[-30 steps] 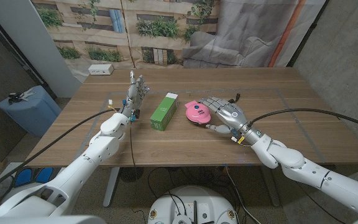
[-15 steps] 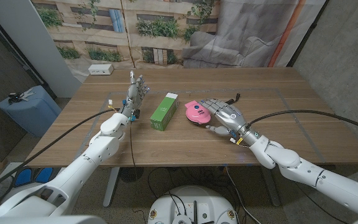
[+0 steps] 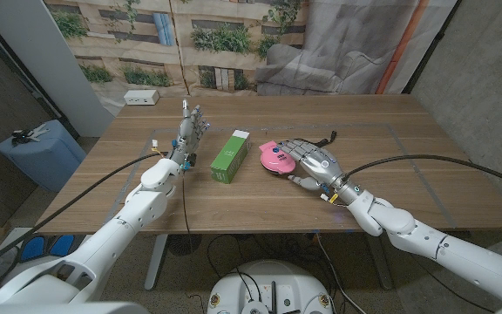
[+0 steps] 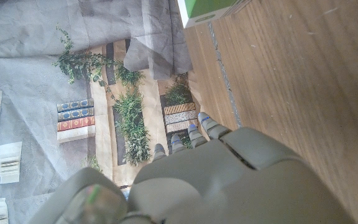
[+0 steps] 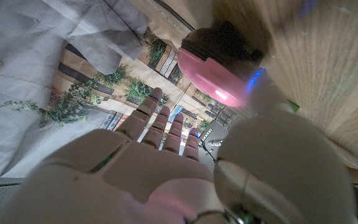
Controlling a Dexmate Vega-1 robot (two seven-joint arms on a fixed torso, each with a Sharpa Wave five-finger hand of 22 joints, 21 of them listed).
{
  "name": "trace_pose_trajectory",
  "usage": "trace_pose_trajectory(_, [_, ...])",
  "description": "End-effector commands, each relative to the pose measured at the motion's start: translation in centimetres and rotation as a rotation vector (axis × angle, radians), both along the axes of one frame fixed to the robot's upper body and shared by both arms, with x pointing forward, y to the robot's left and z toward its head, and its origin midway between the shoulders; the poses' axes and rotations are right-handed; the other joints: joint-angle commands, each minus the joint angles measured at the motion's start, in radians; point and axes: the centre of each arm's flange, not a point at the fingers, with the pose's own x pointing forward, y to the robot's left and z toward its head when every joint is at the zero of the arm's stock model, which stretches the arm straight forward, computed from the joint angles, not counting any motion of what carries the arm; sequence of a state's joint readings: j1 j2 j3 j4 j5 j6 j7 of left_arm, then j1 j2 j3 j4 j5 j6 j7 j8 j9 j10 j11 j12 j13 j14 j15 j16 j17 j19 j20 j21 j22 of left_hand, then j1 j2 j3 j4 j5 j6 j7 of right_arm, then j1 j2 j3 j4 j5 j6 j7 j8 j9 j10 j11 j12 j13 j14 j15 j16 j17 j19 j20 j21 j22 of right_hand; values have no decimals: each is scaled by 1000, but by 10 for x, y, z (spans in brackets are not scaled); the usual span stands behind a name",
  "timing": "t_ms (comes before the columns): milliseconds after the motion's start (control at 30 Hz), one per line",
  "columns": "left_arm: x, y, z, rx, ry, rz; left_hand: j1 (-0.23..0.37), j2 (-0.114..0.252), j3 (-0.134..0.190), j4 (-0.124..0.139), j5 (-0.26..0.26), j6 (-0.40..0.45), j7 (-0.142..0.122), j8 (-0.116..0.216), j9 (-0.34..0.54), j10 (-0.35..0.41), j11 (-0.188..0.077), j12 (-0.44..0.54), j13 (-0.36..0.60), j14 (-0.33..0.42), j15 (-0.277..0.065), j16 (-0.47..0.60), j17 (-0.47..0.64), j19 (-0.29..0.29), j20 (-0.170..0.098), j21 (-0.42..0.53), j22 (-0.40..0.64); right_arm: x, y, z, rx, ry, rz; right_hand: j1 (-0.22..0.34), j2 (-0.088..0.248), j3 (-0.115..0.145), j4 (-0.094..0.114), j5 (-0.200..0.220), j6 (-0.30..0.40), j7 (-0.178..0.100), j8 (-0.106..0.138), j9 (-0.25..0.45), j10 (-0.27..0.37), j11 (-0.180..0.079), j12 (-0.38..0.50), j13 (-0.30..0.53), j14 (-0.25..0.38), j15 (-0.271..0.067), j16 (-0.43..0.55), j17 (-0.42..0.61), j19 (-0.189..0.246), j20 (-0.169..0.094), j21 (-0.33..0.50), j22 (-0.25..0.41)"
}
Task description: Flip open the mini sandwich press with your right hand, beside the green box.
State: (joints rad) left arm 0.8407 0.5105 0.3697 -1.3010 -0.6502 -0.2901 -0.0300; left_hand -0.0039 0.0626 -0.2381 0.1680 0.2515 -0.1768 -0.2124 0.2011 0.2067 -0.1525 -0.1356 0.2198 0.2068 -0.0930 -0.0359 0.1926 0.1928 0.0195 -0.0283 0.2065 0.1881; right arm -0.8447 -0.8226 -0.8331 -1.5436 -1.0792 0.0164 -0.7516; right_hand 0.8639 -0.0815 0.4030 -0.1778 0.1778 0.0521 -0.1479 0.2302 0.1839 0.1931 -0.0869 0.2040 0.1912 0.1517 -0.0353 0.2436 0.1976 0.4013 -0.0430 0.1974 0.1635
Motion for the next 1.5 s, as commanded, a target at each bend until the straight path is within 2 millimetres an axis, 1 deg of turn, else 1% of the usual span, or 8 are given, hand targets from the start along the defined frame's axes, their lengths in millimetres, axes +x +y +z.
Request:
trace_pose_trajectory(33, [0, 0, 0, 0, 0, 0, 0, 52, -7, 1, 4, -36, -8, 4, 4, -7, 1, 6, 2, -7, -37, 3, 3, 3, -3, 6, 3, 6, 5, 1, -4, -12, 17, 24, 3, 10, 4, 3, 9, -6, 11, 1, 15, -5, 6, 3, 17, -38, 7, 5, 17, -20, 4, 1])
trace_pose_trajectory(233, [0, 0, 0, 0, 0, 0, 0, 52, -7, 1, 4, -35, -8, 5, 5, -5, 2, 7, 2, -7, -37, 3, 3, 3, -3, 6, 3, 9, 6, -1, -18, -12, 16, 31, 6, 11, 4, 3, 9, -6, 10, 1, 20, -7, 6, 3, 19, -40, 7, 5, 23, -23, 4, 1])
trace_pose_trajectory(267, [0, 0, 0, 0, 0, 0, 0, 52, -7, 1, 5, -35, -8, 5, 4, -5, -3, 7, 2, -7, -36, 3, 3, 3, -3, 6, 3, 9, 6, -1, -22, -11, 18, 32, 6, 12, 4, 3, 9, -6, 10, 1, 21, -7, 6, 3, 20, -40, 7, 5, 23, -23, 4, 1])
trace_pose_trajectory(600, [0, 0, 0, 0, 0, 0, 0, 52, -7, 1, 4, -35, -8, 5, 4, -4, 1, 7, 2, -7, -36, 3, 3, 3, -3, 6, 3, 12, 7, 0, -22, -9, 17, 50, 9, 14, 2, 3, 22, -6, 13, 1, 35, -10, 7, 2, 31, -46, 9, 5, 30, -26, 2, 1])
trace_pose_trajectory(800, [0, 0, 0, 0, 0, 0, 0, 52, -7, 1, 4, -35, -8, 5, 4, -4, 1, 7, 2, -8, -36, 3, 3, 3, -3, 6, 3, 13, 7, 3, -7, 1, 19, 56, 16, 12, 9, 1, 56, -11, 23, 0, 53, -13, 8, 2, 44, -52, 13, 7, 41, -30, 1, 1])
trace_pose_trajectory(867, [0, 0, 0, 0, 0, 0, 0, 52, -7, 1, 4, -35, -8, 5, 4, -4, 1, 7, 2, -8, -37, 3, 3, 3, -3, 6, 3, 13, 7, 3, -2, 2, 20, 54, 22, 12, 13, 1, 63, -7, 25, 0, 58, -15, 9, 2, 46, -52, 14, 8, 41, -29, 0, 1])
trace_pose_trajectory(1033, [0, 0, 0, 0, 0, 0, 0, 52, -7, 1, 4, -35, -8, 5, 4, -5, -1, 7, 2, -8, -37, 3, 3, 3, -3, 6, 3, 11, 7, 6, -1, -3, 30, 46, 40, 9, 23, 1, 91, -10, 31, 0, 77, -20, 10, 2, 62, -59, 20, 11, 48, -34, -2, 1])
trace_pose_trajectory(1500, [0, 0, 0, 0, 0, 0, 0, 52, -7, 1, 5, -34, -8, 5, 5, -6, 0, 7, 2, -7, -37, 3, 3, 3, -4, 6, 3, 4, 8, 14, 21, -5, 51, 40, 47, 3, 27, 2, 103, -13, 31, 0, 91, -17, 9, 2, 71, -61, 23, 13, 57, -38, -2, 1])
